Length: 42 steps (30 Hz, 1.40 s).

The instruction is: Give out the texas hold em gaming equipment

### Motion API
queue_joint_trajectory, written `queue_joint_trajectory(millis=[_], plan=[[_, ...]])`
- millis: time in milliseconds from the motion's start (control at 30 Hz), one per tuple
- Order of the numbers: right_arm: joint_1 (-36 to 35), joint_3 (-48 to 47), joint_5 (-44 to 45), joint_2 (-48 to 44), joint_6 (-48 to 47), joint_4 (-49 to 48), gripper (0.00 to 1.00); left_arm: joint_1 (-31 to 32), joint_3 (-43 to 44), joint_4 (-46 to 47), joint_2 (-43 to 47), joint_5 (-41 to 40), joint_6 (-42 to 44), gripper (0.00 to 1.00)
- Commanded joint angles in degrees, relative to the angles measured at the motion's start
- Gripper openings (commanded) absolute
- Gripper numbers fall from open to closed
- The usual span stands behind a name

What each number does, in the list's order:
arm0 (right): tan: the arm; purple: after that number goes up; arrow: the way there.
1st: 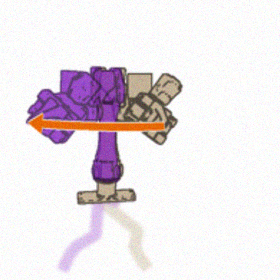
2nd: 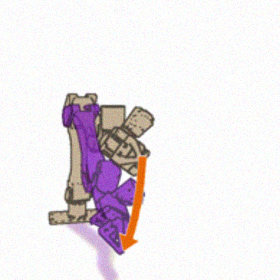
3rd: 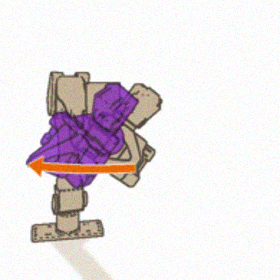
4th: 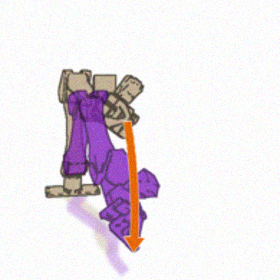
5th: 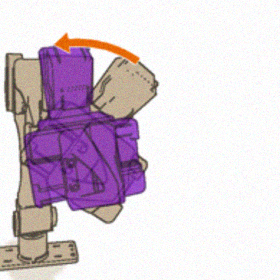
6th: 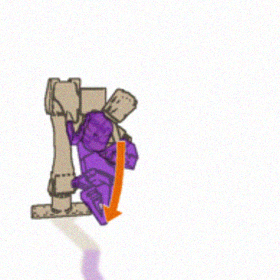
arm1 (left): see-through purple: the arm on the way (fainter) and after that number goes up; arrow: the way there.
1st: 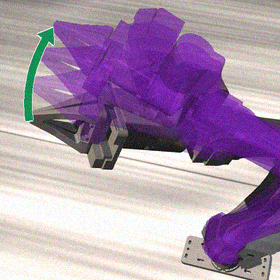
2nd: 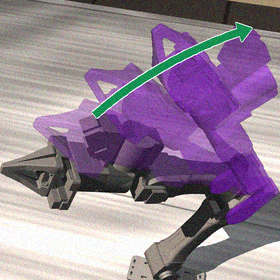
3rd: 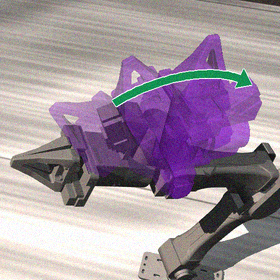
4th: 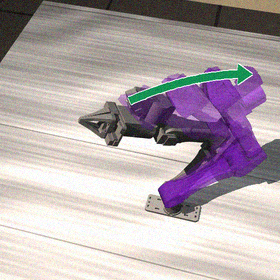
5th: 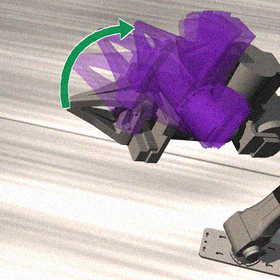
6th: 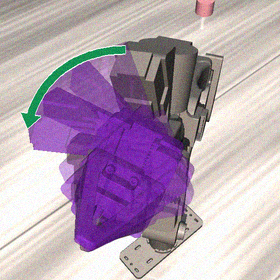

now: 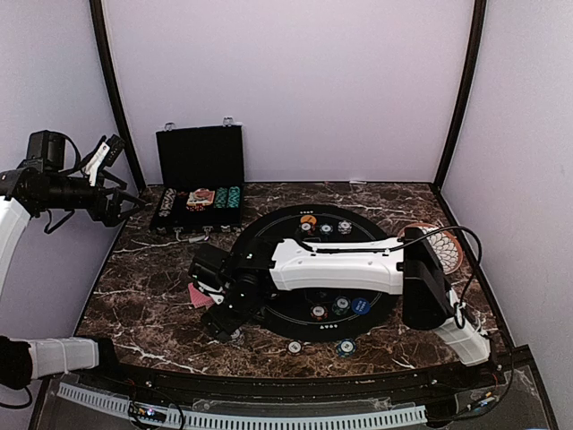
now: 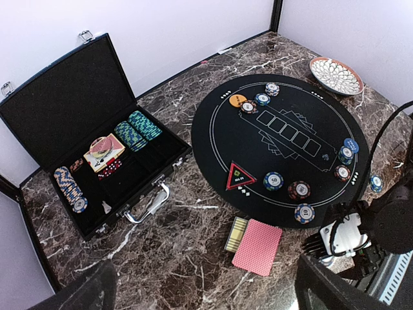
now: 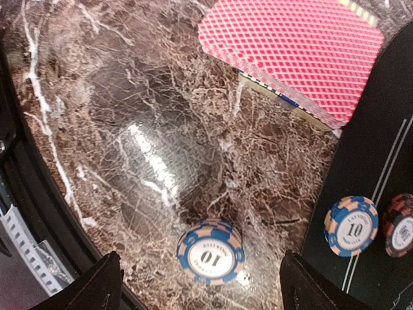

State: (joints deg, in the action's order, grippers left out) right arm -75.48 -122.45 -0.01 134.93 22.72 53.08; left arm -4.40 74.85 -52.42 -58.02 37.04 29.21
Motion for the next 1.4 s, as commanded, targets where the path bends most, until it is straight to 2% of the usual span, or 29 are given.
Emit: queue_joint_trajectory(millis=[0,200,533,967,1367], plan=[[-0.01,-2.81,-1.64,3.39,-1.72,1.50,0.87,-0.27,0.14,-1.09,1.28,1.12,0.76,0.99],[-0.02,-3.24,-2.17,4.78,-2.30,2.02,0.86,-0.34,0.25,-1.20,1.17,1.22,0.68,0.99],[0.01,-2.79,-3.69,5.94,-2.64,1.81,0.69,-0.34,0.64,-1.34,1.15,1.04,0.63,0.99],[0.03,-2.70,-2.69,6.66,-3.02,2.38,0.58,-0.34,1.24,-1.50,0.90,0.91,0.58,0.99],[0.01,-2.79,-1.61,4.54,-2.50,2.16,0.36,-0.29,1.19,-1.54,0.68,0.92,0.35,0.99]])
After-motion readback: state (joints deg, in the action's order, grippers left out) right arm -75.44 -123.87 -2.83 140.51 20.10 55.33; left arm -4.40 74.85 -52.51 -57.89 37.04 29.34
